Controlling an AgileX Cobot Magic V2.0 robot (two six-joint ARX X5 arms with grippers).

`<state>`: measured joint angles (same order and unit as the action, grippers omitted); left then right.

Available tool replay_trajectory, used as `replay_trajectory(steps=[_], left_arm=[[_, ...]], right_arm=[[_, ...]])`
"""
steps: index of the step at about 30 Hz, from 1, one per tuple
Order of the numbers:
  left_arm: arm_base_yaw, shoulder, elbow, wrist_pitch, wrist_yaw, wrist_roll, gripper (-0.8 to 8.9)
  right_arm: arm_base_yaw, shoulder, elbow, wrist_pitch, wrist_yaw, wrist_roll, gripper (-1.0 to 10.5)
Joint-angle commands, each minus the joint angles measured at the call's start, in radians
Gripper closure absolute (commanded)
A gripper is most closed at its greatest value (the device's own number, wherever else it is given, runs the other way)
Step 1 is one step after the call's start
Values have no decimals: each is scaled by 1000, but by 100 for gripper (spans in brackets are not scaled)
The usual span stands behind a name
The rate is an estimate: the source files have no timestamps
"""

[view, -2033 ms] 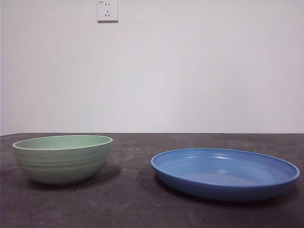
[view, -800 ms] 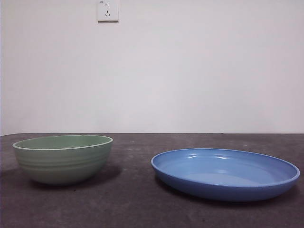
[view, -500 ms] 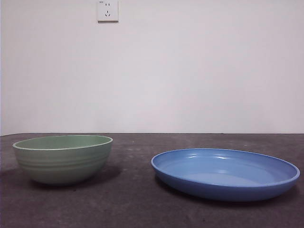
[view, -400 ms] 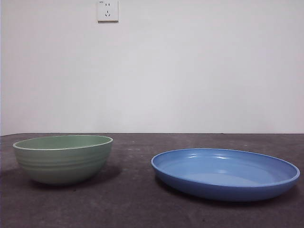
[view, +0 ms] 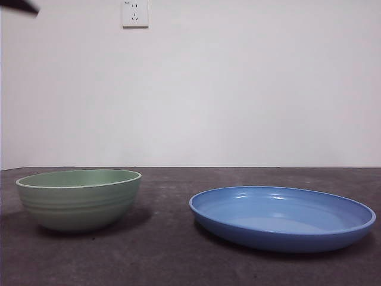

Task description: Place the green bowl on the blue plate

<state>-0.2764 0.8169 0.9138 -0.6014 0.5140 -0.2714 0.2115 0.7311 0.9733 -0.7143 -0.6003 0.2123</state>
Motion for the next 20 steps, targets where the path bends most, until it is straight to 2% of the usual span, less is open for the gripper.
replay_trajectory(steps=[1, 20], left_arm=[[12, 53, 22, -19, -8, -2, 189], [163, 544, 22, -25, -21, 26, 189]], right_arm=[[4, 6, 16, 2, -1, -11, 390], [4, 6, 16, -25, -2, -8, 390]])
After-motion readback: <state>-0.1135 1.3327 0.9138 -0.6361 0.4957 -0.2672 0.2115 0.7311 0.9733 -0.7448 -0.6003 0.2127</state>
